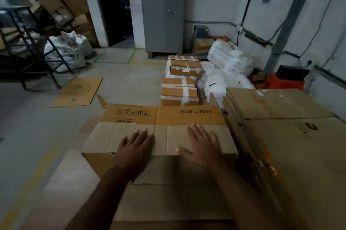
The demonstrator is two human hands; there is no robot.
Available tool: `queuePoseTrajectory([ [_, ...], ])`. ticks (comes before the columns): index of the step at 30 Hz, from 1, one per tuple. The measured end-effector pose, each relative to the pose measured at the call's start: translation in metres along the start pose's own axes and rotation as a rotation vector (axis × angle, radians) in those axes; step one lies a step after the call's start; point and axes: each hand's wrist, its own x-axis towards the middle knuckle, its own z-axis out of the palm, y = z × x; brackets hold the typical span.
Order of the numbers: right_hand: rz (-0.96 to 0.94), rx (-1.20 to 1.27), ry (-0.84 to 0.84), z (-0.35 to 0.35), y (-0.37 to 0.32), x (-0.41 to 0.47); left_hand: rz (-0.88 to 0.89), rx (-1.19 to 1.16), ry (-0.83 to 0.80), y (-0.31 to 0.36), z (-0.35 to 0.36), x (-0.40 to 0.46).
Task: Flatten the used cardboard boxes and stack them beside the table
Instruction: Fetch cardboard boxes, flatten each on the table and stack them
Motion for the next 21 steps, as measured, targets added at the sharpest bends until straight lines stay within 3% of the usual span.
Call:
queuePoseTrajectory([
  [7, -0.118, -0.053, 0.115, 0.016, 0.000, -0.002, -0.102, -0.048, 0.051, -0.005, -0.009, 0.000],
  [15, 0.147, 0.026, 0.192, 0.012, 0.030, -0.032, -0.122, -0.004, 0.010, -0.013, -0.011, -0.002],
  [19, 0.200, 0.002, 0.203, 0.007, 0.030, -0.037, -0.067, 0.017, 0.075, -0.016, -0.008, -0.008],
  [21, 0.218, -0.019, 0.232, 0.006, 0.033, -0.040, -0.161, 0.013, 0.129, -0.026, -0.003, -0.019],
])
